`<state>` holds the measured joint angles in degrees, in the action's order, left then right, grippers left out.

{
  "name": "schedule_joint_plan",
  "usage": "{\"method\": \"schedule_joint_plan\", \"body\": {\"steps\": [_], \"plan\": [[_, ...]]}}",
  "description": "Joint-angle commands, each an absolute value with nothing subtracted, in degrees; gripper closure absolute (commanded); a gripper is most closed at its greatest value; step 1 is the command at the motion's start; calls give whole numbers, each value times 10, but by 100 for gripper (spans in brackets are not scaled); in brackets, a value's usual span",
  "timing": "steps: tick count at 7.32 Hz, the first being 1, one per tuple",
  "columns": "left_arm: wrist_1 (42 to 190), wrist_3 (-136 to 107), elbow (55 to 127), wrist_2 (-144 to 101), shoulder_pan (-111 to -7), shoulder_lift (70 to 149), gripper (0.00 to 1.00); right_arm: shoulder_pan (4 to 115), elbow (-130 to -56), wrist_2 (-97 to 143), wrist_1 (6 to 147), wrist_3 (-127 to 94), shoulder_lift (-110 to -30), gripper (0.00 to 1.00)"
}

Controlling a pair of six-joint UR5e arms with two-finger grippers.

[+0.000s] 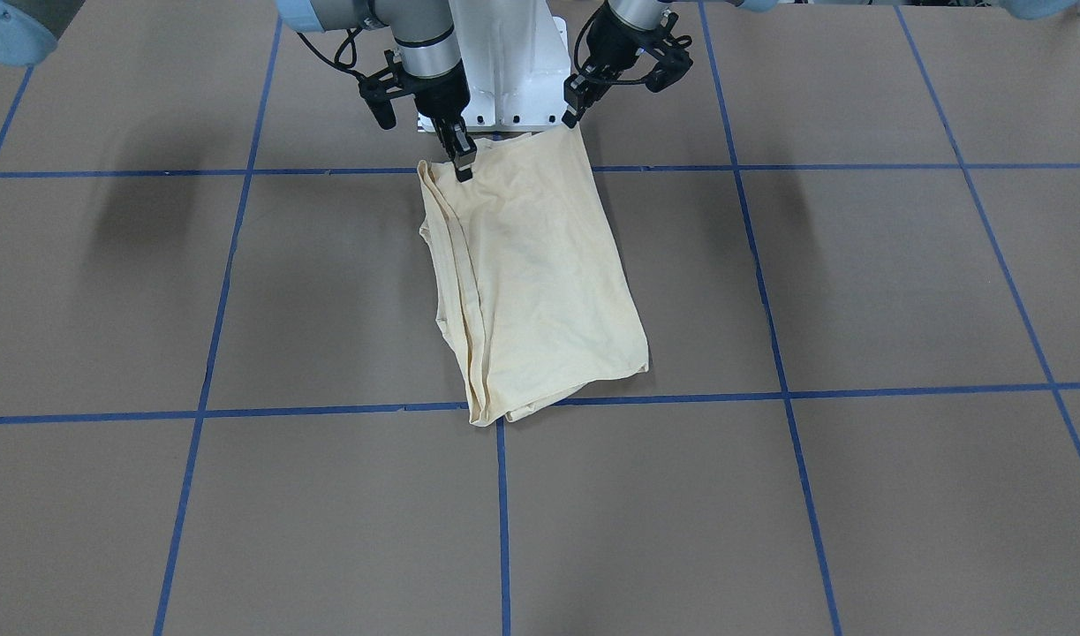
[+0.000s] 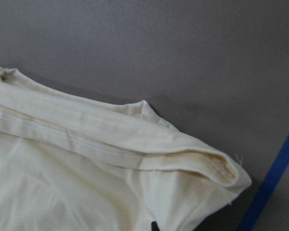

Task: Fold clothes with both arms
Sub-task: 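Grasp the near edge with both grippers and lift it toward the far edge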

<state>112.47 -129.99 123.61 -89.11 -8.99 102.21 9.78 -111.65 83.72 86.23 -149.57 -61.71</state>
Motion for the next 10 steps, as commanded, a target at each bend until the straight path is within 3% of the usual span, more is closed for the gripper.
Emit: {"method": "schedule_joint_plan", "body": {"steps": [1,4,6,10], "plan": [[1111,-1191,1231,-955,-207,1040,100,183,-1115,861,899,-1452,-560,100],[1128,-1133,1088,-998,-300,1120,100,277,-911,962,863,-1316,-456,100],[1168,-1100,1036,-1002,-343,1128,100,319,-775,1006,767,-1265,-400,100],[1198,-1046,969,-1018,-396,1150,100,367,-692,1042,766,-1259,-325,100]]}}
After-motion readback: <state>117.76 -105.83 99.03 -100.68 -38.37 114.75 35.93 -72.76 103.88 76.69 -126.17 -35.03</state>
